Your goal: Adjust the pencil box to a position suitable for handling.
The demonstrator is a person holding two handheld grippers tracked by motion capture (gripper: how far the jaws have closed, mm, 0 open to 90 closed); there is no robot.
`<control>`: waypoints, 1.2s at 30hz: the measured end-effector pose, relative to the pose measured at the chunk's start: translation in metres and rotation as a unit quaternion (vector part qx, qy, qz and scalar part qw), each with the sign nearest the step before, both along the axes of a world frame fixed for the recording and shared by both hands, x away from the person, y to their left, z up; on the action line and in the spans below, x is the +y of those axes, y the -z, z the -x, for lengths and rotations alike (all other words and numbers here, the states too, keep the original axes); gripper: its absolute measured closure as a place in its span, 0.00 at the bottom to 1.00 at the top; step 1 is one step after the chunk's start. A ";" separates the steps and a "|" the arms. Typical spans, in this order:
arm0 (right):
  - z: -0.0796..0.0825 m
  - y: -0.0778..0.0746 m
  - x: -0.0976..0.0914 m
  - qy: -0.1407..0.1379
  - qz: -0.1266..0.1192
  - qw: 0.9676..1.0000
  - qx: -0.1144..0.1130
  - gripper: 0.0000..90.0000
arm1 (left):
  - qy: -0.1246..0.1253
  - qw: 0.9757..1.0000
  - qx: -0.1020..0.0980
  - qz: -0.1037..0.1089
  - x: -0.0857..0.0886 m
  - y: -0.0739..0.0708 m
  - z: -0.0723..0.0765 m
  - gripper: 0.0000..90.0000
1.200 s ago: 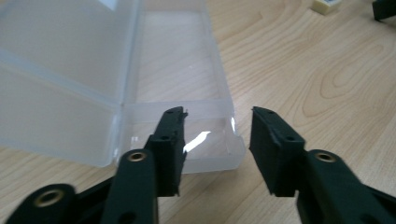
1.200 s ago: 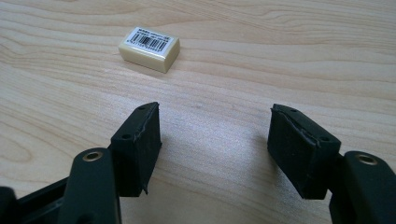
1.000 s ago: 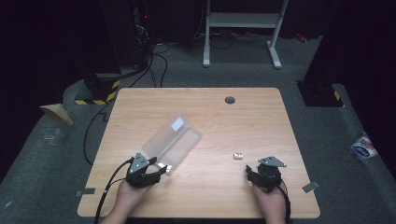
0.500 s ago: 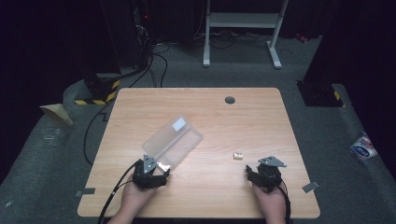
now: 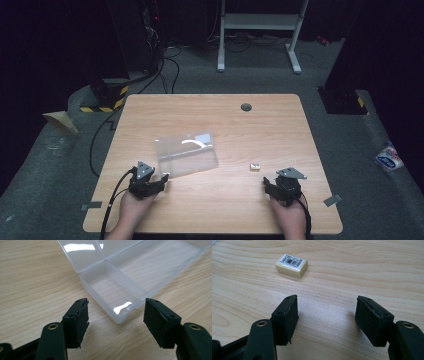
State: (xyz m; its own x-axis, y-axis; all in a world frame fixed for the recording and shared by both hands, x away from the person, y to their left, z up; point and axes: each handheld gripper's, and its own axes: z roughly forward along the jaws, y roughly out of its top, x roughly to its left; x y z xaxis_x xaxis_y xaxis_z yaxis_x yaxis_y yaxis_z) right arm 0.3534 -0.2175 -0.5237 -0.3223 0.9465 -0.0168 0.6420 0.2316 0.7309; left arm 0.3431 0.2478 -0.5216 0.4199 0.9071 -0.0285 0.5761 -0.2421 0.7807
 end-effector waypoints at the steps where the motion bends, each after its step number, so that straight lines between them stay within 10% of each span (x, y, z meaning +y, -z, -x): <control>1: 0.000 0.000 0.000 0.000 0.000 1.000 0.000 0.39 | 0.003 1.000 0.000 0.004 0.000 0.000 -0.001 0.42; 25: 0.007 -0.004 0.002 -0.011 0.024 0.999 -0.018 0.51 | 0.009 0.999 0.004 0.034 -0.008 0.001 -0.022 0.36; 27: 0.010 -0.011 0.007 -0.018 -0.007 1.000 -0.020 0.50 | 0.005 1.000 -0.003 0.028 -0.010 0.003 -0.020 0.34; 36: -0.012 -0.038 0.103 -0.096 -0.049 0.994 -0.032 0.58 | 0.011 1.000 -0.018 0.001 -0.014 0.004 -0.015 0.30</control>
